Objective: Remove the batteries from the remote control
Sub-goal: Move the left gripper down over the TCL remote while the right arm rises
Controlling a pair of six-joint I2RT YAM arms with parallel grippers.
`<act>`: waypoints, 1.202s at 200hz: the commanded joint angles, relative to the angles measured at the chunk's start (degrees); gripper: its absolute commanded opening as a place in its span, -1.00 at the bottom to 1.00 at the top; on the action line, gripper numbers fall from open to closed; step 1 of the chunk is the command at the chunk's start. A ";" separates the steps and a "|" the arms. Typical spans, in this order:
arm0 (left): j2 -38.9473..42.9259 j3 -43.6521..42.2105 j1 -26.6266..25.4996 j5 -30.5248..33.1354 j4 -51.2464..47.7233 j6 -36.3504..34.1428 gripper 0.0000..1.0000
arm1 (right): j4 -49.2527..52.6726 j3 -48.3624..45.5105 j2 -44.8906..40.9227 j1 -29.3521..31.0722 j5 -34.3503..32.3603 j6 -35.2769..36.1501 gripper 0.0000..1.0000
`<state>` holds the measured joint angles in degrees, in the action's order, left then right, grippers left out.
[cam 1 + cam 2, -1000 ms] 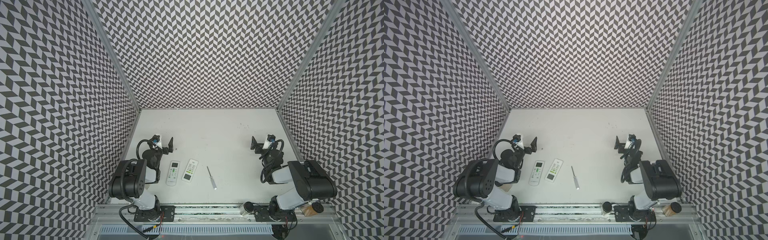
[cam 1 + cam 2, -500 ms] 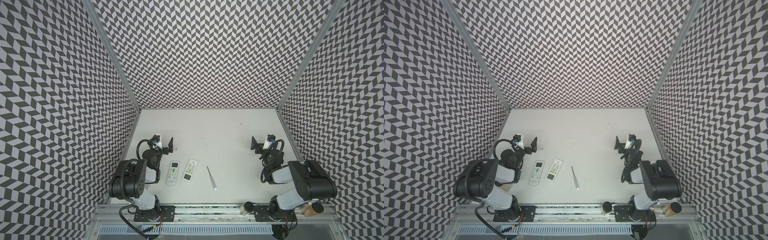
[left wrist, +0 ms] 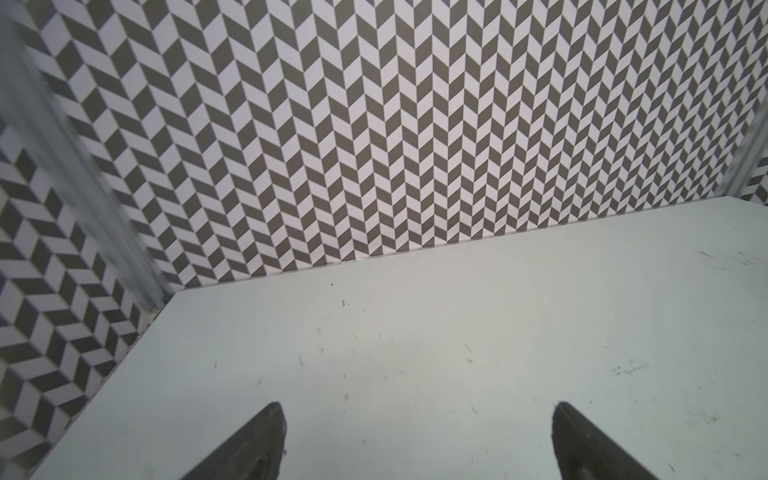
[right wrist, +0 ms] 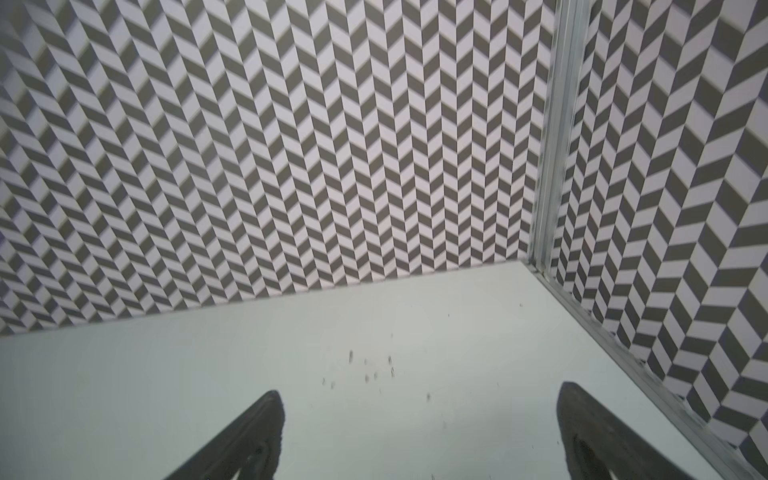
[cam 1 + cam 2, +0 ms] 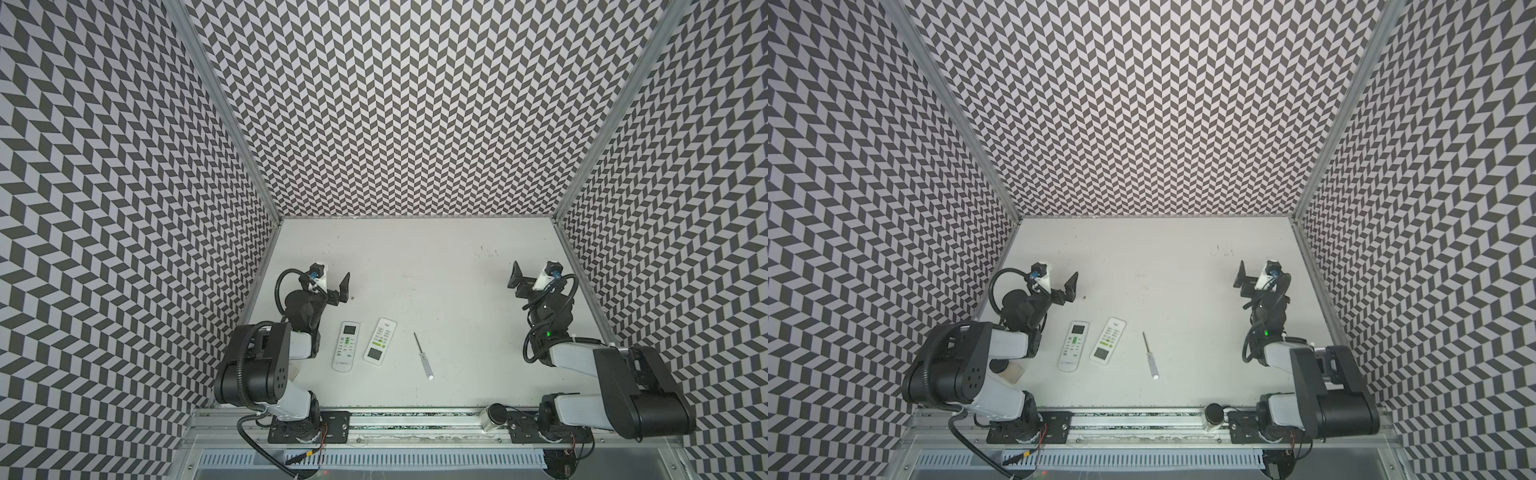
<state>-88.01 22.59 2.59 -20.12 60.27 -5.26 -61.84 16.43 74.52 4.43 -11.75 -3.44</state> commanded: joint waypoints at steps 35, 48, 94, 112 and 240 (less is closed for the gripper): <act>2.75 26.89 -2.94 -5.61 -45.53 -5.61 1.00 | 19.70 5.66 -11.11 0.85 3.68 -26.83 0.99; 3.72 31.21 -4.57 -2.96 -52.94 -5.10 1.00 | 22.78 8.13 -10.93 1.00 12.24 -23.12 0.98; 8.11 35.49 -8.02 4.66 -65.25 2.43 1.00 | 32.86 17.99 -7.82 11.66 16.41 -10.84 0.98; 9.49 34.38 -8.19 4.18 -67.83 4.17 1.00 | 37.03 22.29 -5.64 15.69 18.52 -8.54 0.98; 13.61 29.59 -30.96 10.54 -95.24 -16.27 1.00 | 37.64 18.93 -6.37 17.37 24.23 -4.51 0.98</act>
<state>-74.98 54.04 -26.37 -9.63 -28.18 -19.44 -21.89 36.64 67.70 21.58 12.03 -8.32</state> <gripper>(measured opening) 0.998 0.993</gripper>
